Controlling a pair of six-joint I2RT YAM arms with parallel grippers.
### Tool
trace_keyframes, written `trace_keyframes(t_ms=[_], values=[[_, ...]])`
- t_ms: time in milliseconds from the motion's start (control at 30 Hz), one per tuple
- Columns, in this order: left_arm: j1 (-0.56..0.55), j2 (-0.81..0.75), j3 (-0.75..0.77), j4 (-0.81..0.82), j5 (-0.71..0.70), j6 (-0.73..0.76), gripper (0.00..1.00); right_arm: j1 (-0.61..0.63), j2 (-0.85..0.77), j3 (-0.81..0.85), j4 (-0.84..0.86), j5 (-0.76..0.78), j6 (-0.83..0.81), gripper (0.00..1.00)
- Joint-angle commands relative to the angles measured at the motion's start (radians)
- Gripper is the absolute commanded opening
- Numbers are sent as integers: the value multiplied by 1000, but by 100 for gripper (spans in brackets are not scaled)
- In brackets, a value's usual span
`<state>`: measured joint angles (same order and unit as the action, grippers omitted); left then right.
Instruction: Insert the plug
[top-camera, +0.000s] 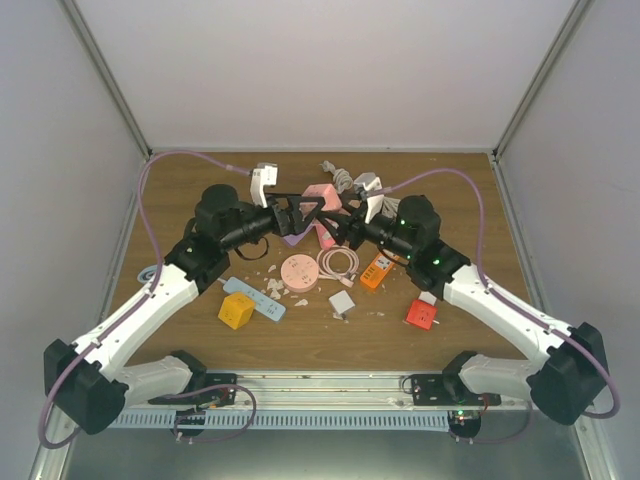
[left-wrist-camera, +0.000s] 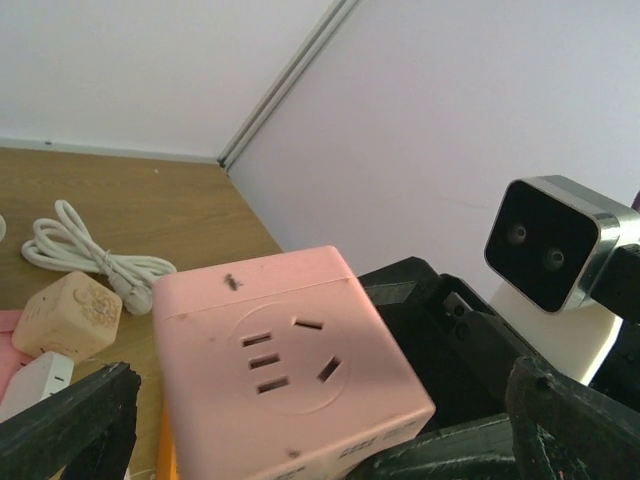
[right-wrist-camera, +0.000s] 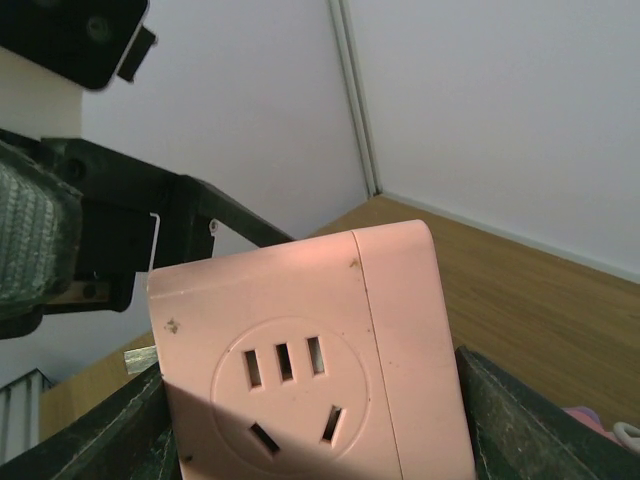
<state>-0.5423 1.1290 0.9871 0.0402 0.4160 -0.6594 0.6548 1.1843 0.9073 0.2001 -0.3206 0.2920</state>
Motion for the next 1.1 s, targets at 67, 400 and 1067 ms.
trace_keyframes(t_ms=[67, 400, 1067], values=[[6, 43, 74, -138, -22, 74, 95, 47, 24, 52, -36, 101, -93, 52], [7, 113, 111, -223, 66, 66, 63, 54, 48, 59, -58, 115, -102, 53], [9, 30, -36, 96, 84, 514, 31, -2, -121, 213, -453, 20, 147, 100]])
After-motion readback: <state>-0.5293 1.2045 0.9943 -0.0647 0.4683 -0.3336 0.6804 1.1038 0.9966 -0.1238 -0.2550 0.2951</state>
